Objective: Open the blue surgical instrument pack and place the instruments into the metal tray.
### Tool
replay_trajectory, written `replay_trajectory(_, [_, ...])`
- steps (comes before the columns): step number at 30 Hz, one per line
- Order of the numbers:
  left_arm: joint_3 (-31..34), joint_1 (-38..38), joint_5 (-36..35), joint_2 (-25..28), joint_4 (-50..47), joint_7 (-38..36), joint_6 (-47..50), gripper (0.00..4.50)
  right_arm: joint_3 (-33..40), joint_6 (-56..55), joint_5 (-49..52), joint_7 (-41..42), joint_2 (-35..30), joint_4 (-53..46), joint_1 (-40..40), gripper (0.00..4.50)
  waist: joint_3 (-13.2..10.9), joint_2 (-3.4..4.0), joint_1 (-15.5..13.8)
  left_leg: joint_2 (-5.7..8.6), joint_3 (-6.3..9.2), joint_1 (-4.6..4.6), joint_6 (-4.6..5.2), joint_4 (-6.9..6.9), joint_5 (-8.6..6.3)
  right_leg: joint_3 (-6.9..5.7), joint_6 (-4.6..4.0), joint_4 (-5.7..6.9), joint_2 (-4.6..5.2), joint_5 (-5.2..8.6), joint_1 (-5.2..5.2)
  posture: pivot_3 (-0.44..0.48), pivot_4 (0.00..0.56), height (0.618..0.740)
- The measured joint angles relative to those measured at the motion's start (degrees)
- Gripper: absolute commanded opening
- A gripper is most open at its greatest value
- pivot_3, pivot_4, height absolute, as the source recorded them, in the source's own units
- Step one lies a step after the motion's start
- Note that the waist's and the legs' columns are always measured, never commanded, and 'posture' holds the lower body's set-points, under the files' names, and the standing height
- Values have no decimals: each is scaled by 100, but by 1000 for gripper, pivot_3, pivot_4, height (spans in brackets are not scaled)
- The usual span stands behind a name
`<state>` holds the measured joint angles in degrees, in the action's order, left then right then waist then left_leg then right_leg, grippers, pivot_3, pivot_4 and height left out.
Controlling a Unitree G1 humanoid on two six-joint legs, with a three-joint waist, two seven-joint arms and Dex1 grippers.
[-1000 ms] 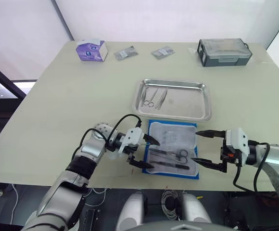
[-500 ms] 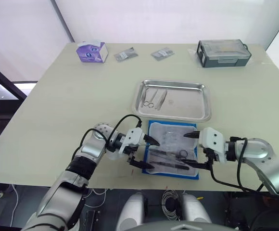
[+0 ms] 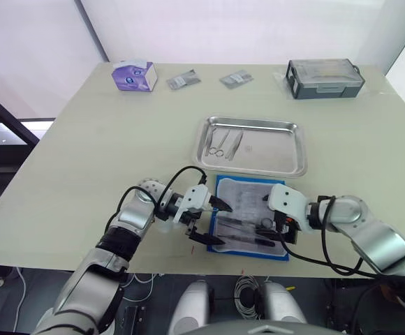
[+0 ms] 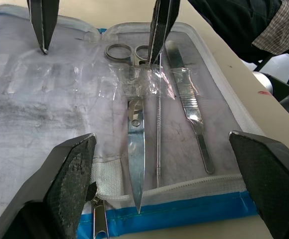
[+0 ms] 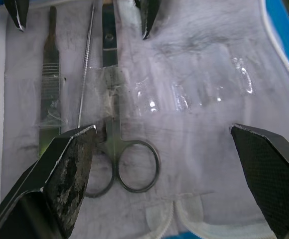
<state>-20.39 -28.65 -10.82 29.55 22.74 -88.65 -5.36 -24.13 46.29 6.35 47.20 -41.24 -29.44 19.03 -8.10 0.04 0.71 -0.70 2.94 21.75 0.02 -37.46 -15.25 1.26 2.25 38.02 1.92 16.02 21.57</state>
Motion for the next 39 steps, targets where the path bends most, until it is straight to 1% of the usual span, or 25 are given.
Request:
replay_trajectory(3, [0, 2, 7, 1, -18, 2, 32, 4485, -15, 69, -16, -11, 37, 9, 15, 4500, 7, -5, 0, 0, 2, 0, 0, 0, 0, -1, 0, -1, 0, 0, 0, 0, 150, 740])
replay_trajectory(4, [0, 2, 9, 1, -21, 3, 47, 4499, -15, 68, -18, -12, 46, 17, 12, 4247, 10, -6, 1, 0, 2, 0, 0, 0, 0, -1, 0, -1, 0, 0, 0, 0, 150, 740])
replay_trajectory(6, [-1, 3, 15, 0, -31, 7, 90, 4500, -33, -10, -14, 20, 43, 24, -34, 3585, 18, -8, 2, 0, 2, 0, 0, 0, 0, -1, 0, -1, 0, 0, 0, 0, 150, 740])
replay_trajectory(7, [-1, 4, 17, 0, -35, 9, 93, 4500, -39, -48, -12, 39, 38, 23, -61, 3172, 19, -8, 2, 0, 2, 0, 0, 0, 0, -2, 0, -1, 0, 0, 0, 0, 150, 740])
replay_trajectory(9, [-2, 7, 21, -1, -44, 15, 104, 4500, -55, -203, -9, 115, -9, 21, -160, 2192, 21, -7, 1, 0, 1, 0, 0, 0, 0, -1, 0, -1, 0, 0, 0, 0, 150, 740])
replay_trajectory(16, [-3, 14, 54, -1, -82, 25, 124, 4500, -16, -685, -37, 193, -156, 119, -314, 2192, 26, -11, -1, 1, 1, 0, 0, 0, 0, -1, 1, -3, 0, 1, -1, 0, 150, 740])
replay_trajectory(27, [-8, 14, 60, -2, -82, 25, 129, 4500, 58, -915, -37, 265, -233, 167, -454, 2192, 34, -15, -1, 1, 2, 0, 1, 0, 0, -1, 1, -4, 0, 1, -1, 0, 150, 740])
replay_trajectory(30, [-12, 12, 64, -3, -81, 25, 131, 4500, 61, -969, -31, 297, -231, 203, -496, 1354, 40, -21, -2, 1, 2, 0, 1, 1, -1, -1, 2, -4, 0, 1, -1, 0, 150, 740])
replay_trajectory(31, [-12, 12, 65, -2, -76, 25, 132, 4500, 58, -1031, -18, 342, -231, 217, -537, 996, 42, -24, -2, 1, 2, 0, 1, 1, -1, -1, 2, -4, 0, 1, -2, 0, 150, 740])
replay_trajectory(32, [-11, 11, 69, -2, -72, 26, 136, 4500, 57, -1077, 9, 368, -229, 235, -568, 415, 46, -26, 1, 1, 2, -1, 1, 1, -1, -1, 2, -4, 0, 1, -2, 0, 150, 740])
replay_trajectory(33, [-11, 11, 71, -2, -70, 27, 145, 4500, 56, -1127, 28, 388, -223, 253, -594, 65, 49, -29, 2, 1, 1, -2, 1, 1, -1, 0, 2, -4, 0, 1, -3, 0, 150, 740])
replay_trajectory(39, [-11, 15, 103, 1, -65, 28, 177, 4500, 153, -1575, 65, 430, -124, 515, -737, 20, 87, -63, 5, 0, 2, -4, 1, 2, -1, -1, 1, -4, -1, 2, -3, 0, 150, 740])
